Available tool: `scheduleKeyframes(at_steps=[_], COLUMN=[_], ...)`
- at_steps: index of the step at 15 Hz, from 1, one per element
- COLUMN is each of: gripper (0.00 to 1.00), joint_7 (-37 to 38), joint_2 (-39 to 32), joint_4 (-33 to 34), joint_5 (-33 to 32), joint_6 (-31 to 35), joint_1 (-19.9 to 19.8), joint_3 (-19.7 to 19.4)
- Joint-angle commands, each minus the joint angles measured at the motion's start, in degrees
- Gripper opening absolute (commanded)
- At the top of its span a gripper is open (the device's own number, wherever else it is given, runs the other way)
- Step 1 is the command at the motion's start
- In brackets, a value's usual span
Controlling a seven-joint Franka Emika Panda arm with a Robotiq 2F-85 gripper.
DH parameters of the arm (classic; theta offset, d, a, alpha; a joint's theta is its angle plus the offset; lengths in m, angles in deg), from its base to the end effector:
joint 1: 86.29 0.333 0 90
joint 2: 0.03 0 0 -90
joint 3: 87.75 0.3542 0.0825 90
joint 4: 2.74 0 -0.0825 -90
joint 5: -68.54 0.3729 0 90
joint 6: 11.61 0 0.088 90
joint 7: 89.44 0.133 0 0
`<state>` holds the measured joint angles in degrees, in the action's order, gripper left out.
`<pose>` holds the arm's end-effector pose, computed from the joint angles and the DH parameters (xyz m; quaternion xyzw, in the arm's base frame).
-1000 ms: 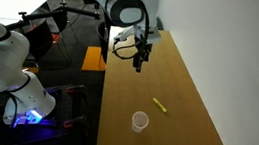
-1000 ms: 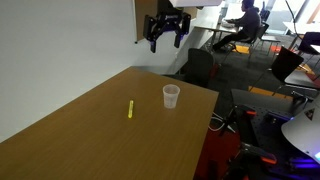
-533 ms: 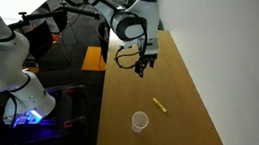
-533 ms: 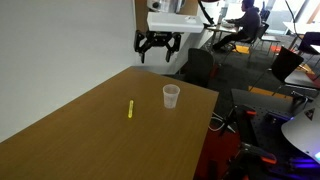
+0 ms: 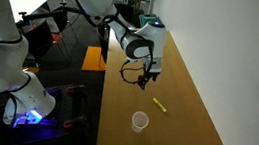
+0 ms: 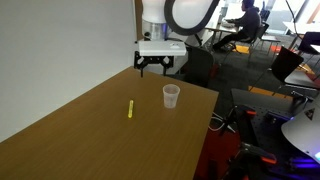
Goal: Put the yellow marker in the cup
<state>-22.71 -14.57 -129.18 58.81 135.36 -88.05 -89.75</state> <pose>0.5679 -0.0368 0.2944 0.8524 -0.5174 0.0725 0.0191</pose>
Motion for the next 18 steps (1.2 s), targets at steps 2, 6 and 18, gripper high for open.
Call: scheduleKeyframes(at_steps=[2,6,18], gripper=[1.00,1.00,1.00], joint_7=[-1.70,-3.80,-7.23], joint_2=[-6.56,-12.49,-28.23], joint_4=[5.89,10.34,23.61], joint_5=[3.12,5.85,14.72], joint_6=[1.68,5.88,7.65], joint_1=[1.69,1.70,1.82], joint_3=[-2.14,-2.73,-3.87])
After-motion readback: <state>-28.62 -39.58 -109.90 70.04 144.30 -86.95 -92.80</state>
